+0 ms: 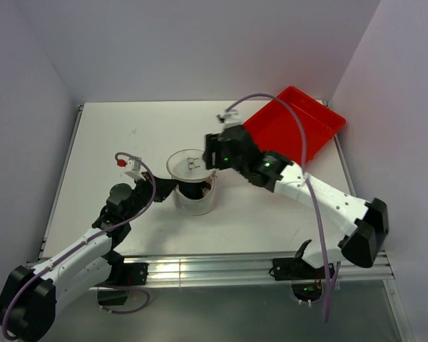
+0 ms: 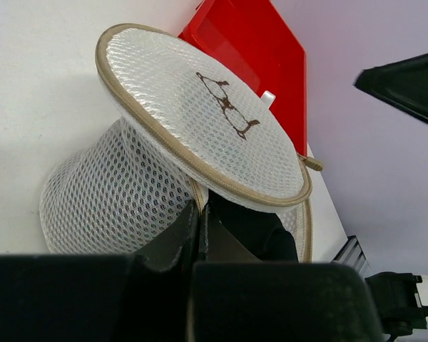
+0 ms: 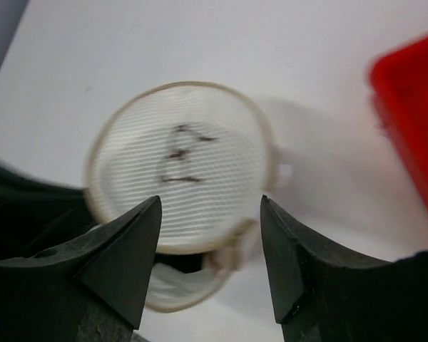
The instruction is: Place the bra in the laundry bag and zip it closed
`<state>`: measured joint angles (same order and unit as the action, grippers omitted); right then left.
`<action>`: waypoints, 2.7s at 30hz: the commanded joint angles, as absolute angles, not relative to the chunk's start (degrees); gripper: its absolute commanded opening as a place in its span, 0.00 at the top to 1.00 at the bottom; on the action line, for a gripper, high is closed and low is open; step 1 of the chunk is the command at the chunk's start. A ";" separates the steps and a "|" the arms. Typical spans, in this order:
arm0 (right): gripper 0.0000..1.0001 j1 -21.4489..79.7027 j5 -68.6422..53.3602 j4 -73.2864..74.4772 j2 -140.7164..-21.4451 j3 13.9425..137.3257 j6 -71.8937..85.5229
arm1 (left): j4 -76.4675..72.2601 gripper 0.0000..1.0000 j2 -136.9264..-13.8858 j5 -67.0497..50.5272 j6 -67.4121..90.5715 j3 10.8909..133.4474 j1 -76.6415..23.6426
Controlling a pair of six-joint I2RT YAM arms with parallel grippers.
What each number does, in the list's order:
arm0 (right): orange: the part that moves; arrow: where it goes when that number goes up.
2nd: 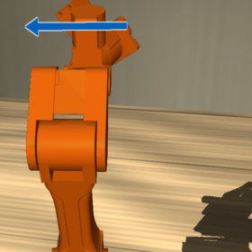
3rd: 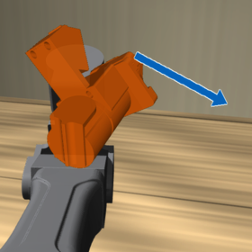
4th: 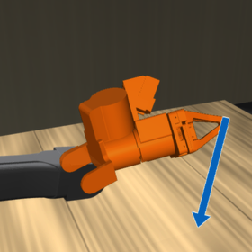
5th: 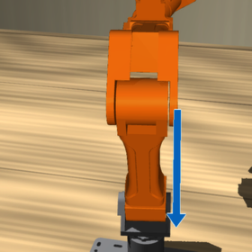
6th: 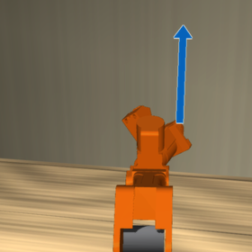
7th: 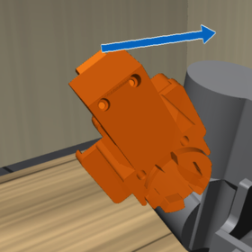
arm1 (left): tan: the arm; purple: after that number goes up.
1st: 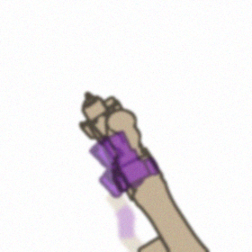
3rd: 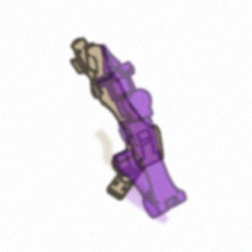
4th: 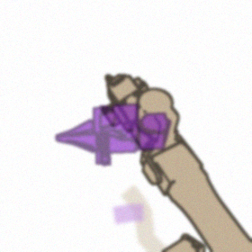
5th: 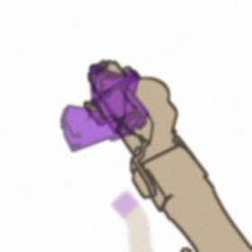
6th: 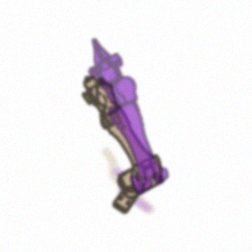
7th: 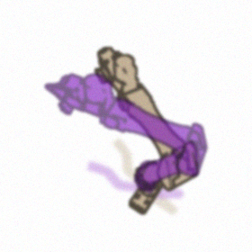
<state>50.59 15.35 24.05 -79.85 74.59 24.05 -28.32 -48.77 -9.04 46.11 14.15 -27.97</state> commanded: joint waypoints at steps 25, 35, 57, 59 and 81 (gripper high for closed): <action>0.85 37.18 -3.95 -7.90 -75.16 47.12 42.54 | -34.10 1.00 -55.71 -3.96 40.87 22.58 -26.37; 0.94 42.10 2.62 -12.56 -66.63 37.63 43.85 | -35.86 0.99 -67.05 -4.39 44.21 32.34 -22.68; 1.00 47.11 15.38 -16.61 -67.50 37.88 48.87 | -3.51 0.68 -42.71 -0.35 48.16 32.87 -46.03; 1.00 47.11 15.47 -16.26 -67.24 37.62 48.78 | -4.04 0.72 -44.82 2.63 48.95 33.31 -51.82; 1.00 47.02 13.01 -17.14 -66.18 36.12 47.64 | -19.16 0.63 -60.20 19.77 57.75 29.88 -59.15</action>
